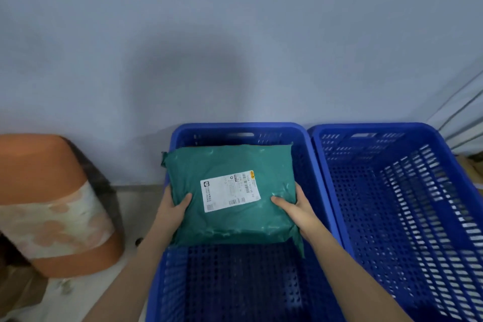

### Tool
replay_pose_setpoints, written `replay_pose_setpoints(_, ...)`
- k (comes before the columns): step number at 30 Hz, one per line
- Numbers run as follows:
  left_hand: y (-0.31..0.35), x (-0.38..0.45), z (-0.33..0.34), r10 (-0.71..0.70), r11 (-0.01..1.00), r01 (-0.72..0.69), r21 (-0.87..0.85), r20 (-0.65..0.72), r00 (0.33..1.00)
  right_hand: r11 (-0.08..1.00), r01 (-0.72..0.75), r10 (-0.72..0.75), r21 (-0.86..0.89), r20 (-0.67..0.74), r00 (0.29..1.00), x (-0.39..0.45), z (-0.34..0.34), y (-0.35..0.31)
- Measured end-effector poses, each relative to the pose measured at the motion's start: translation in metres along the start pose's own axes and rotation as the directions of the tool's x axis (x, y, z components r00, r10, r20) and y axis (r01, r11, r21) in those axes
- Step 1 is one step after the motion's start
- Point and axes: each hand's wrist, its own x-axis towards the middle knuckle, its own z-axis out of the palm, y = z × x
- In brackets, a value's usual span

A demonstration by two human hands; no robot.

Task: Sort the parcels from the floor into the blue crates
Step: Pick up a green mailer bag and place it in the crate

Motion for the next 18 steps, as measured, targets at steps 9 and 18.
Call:
replay_pose_setpoints(9,0.001,0.021,0.022,0.428,0.671,-0.307,0.675,-0.014,0.904,0.885,0.26,-0.312,-0.387,-0.077,0.947,0.038,0.014,0.009)
replay_pose_setpoints(18,-0.055,0.007,0.036,0.39,-0.201,-0.447,0.872,0.49,0.78,-0.118,0.446,-0.442,-0.887,0.449,0.777,0.024,0.042,0.054)
